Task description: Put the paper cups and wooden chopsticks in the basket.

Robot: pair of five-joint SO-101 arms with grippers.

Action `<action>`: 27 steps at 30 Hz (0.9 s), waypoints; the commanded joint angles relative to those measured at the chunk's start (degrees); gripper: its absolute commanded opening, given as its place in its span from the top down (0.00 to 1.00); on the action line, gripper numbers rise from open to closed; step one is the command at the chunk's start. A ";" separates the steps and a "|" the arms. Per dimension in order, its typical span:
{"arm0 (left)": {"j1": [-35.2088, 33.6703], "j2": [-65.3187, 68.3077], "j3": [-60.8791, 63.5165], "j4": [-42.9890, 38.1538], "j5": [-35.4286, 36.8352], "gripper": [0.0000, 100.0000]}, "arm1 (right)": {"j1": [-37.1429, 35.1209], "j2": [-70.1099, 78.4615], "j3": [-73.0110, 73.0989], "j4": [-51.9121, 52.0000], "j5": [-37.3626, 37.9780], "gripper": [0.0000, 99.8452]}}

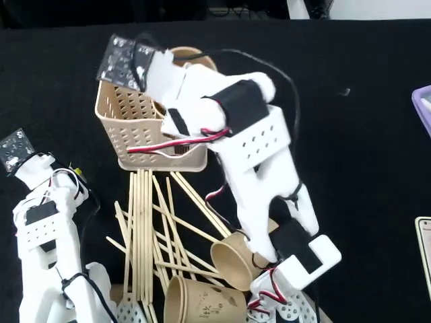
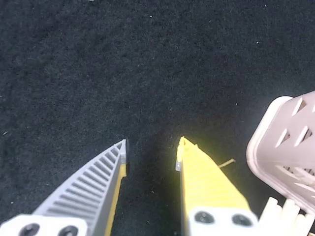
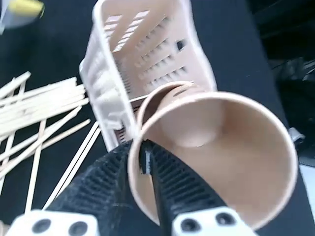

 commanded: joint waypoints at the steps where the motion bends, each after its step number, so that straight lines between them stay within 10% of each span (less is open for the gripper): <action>1: -0.40 -1.32 -1.10 -1.05 0.09 0.83 | -2.46 -4.62 3.03 1.76 2.11 0.99; 9: -0.40 -1.32 -1.01 -1.05 0.09 0.83 | -2.99 -7.69 6.99 1.76 1.14 0.96; 15: -0.40 -1.32 -0.92 -1.05 0.09 0.83 | -3.08 -9.36 2.68 1.76 -5.36 0.74; 27: -0.40 -1.32 -0.92 -1.05 0.09 0.83 | -3.25 -31.78 24.84 1.67 -11.78 0.78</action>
